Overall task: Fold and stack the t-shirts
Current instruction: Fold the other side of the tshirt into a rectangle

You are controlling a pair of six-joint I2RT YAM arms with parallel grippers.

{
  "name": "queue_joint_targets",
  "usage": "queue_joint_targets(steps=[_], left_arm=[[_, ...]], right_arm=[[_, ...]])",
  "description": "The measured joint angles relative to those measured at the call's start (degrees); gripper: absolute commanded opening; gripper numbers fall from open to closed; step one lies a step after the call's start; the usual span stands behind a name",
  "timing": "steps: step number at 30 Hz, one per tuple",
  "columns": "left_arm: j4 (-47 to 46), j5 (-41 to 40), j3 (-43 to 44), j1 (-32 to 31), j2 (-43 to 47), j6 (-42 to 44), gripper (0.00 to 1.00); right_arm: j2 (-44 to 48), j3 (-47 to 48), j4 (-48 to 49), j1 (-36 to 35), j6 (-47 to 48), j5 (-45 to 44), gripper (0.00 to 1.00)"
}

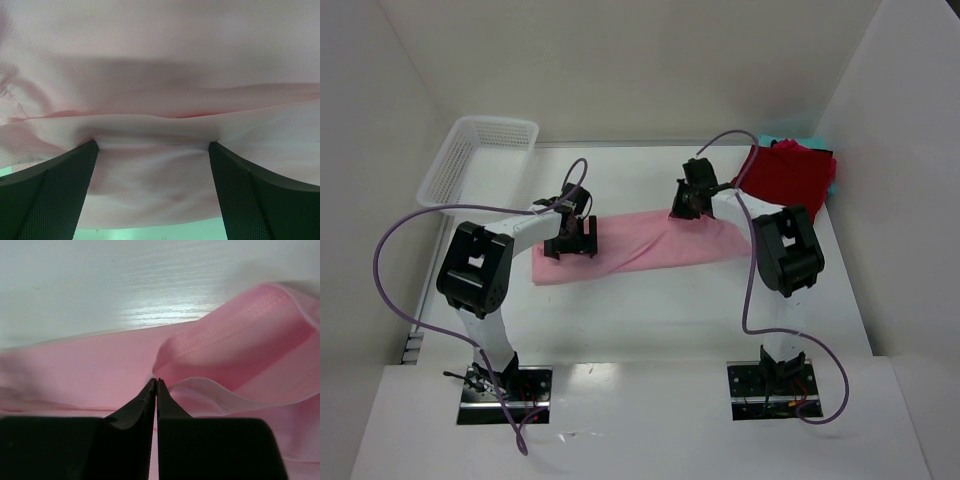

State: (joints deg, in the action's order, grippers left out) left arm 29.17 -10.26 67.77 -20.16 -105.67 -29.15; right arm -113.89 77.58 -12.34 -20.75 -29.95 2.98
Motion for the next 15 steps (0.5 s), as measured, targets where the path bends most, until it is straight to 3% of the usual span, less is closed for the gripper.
queue_joint_targets(steps=[8,9,10,11,12,15], left_arm=[[0.0,0.02,0.0,0.0,0.0,0.02,0.99],[-0.02,0.04,0.0,0.0,0.0,0.02,0.99],[0.0,0.04,0.0,0.0,0.0,0.02,0.99],[-0.02,0.04,0.0,0.0,0.0,0.02,0.99],[-0.02,0.04,0.0,0.0,0.0,0.02,0.99],[-0.02,0.07,0.0,0.0,0.0,0.02,0.99]], right_arm=[[-2.03,3.45,0.98,-0.11,0.0,3.43,0.07],[-2.51,3.48,1.66,-0.35,0.07,4.48,0.12],[-2.58,3.5,1.75,-0.42,0.07,4.63,0.24],[-3.41,3.54,2.08,-0.96,0.35,5.38,0.42],[-3.58,3.54,2.14,-1.14,0.42,5.46,0.42],[-4.87,3.54,2.01,-2.12,0.94,6.01,0.63]])
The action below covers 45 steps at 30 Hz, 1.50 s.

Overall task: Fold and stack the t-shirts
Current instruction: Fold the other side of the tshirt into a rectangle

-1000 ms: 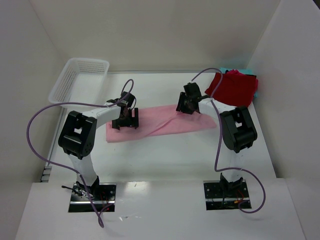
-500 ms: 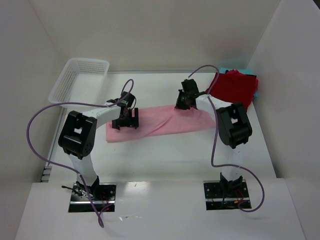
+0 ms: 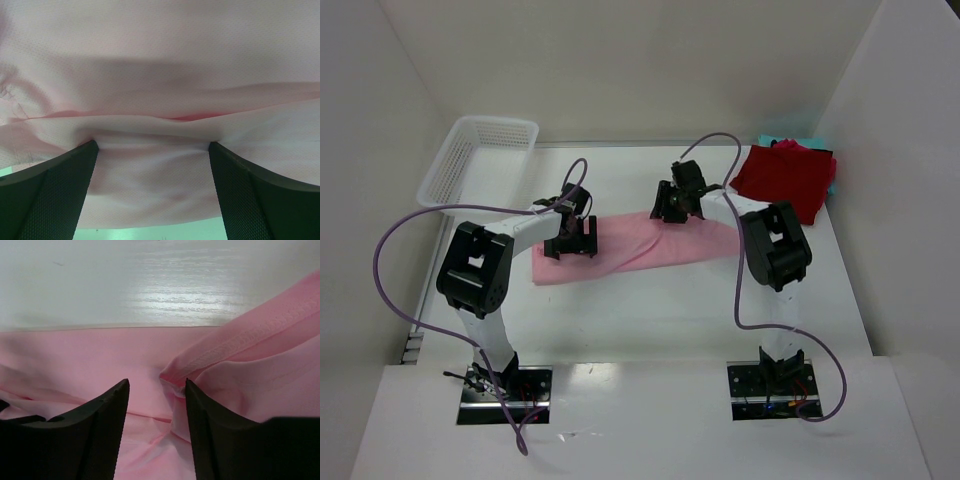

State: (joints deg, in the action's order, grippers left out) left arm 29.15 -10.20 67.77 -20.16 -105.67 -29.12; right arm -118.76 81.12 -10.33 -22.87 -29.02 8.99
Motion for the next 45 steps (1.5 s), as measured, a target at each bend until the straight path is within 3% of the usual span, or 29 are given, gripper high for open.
queue_joint_targets(steps=[3,6,11,16,21,24,26,37,45], left_arm=[[0.0,0.0,0.0,0.0,0.0,0.0,0.99],[0.0,0.0,0.0,0.0,0.0,0.0,0.99],[-0.02,0.24,0.0,0.2,0.02,0.04,0.99],[0.02,0.24,0.07,0.2,0.0,0.15,0.99],[0.02,0.26,0.07,0.2,0.0,0.22,0.99],[0.02,0.26,0.07,0.2,0.0,0.31,0.99],[0.02,0.28,0.07,0.2,0.02,0.33,0.99],[0.11,0.63,0.2,0.81,-0.07,0.61,0.99],[0.22,0.9,0.28,1.01,-0.11,0.66,0.99]], right_arm=[[0.28,0.0,0.0,-0.39,0.17,-1.53,0.71],[2.58,-0.15,-0.42,-0.31,0.2,-4.68,0.71],[16.33,-5.14,-2.6,4.87,-1.38,-11.3,0.61],[23.37,-5.88,-6.73,9.66,-4.28,-18.95,0.57],[21.57,-9.27,-11.1,9.25,-7.48,-20.9,0.43],[18.01,-12.66,-13.42,9.14,-9.68,-20.17,0.23],[17.07,-13.51,-13.86,9.14,-10.47,-19.85,0.19],[13.27,-14.78,-18.78,9.14,-16.06,-22.23,0.08],[14.64,-16.44,-19.76,9.35,-20.2,-24.9,0.08]])
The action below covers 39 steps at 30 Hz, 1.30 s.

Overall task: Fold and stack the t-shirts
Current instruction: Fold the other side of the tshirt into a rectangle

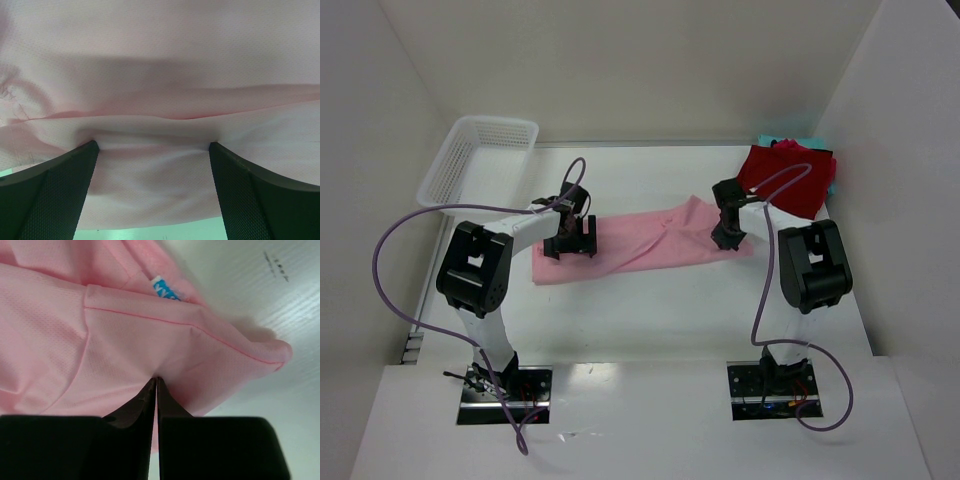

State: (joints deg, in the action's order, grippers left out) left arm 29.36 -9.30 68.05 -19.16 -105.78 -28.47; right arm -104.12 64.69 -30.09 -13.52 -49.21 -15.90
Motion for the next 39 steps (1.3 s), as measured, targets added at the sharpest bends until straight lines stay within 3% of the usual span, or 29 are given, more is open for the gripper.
queue_joint_targets(steps=[7,25,39], left_arm=[[0.09,0.33,0.09,0.28,0.0,-0.02,0.99],[1.88,1.44,0.66,1.99,0.63,2.47,0.99],[5.84,-6.58,0.92,2.27,9.38,0.22,0.99]], right_arm=[[3.15,-3.23,-1.4,3.78,-0.83,-1.38,0.09],[7.56,-4.35,-1.84,3.93,2.38,-2.23,0.13],[13.29,-5.4,4.55,3.93,7.19,4.7,0.16]])
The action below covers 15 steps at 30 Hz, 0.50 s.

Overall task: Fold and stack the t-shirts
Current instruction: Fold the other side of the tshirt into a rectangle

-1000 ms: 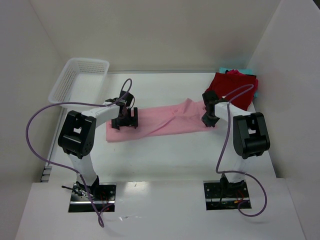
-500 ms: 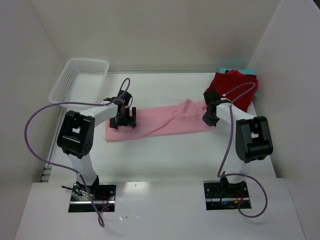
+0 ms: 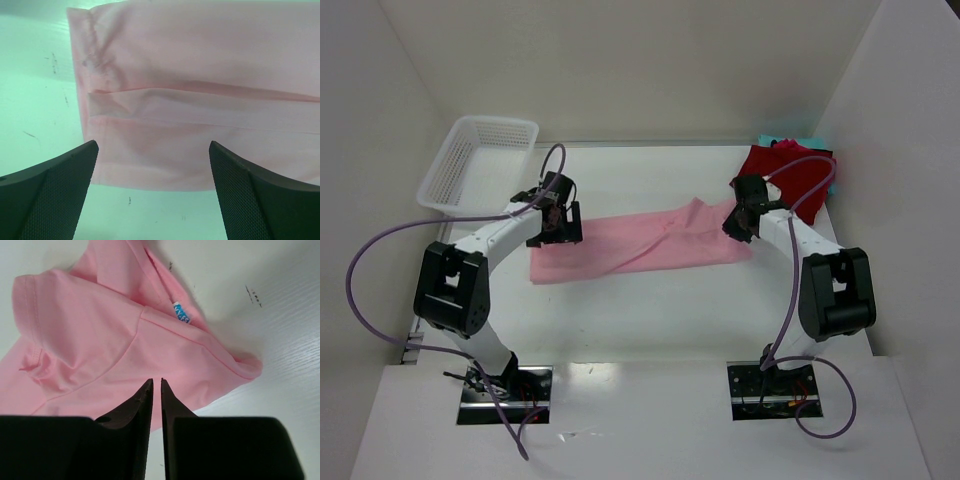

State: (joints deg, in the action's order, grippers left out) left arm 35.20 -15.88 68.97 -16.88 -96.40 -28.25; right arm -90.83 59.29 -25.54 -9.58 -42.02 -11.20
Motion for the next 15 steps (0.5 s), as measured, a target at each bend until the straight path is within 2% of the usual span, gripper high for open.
queue_joint_targets(steps=[9,15], left_arm=[[-0.9,-0.92,-4.72,4.2,-0.02,-5.33,0.99],[-4.42,0.7,-4.76,6.97,-2.34,-6.51,0.85]], right_arm=[[0.13,-0.81,2.01,0.0,1.66,1.62,0.21],[0.15,-0.81,2.05,0.0,1.9,2.08,0.21]])
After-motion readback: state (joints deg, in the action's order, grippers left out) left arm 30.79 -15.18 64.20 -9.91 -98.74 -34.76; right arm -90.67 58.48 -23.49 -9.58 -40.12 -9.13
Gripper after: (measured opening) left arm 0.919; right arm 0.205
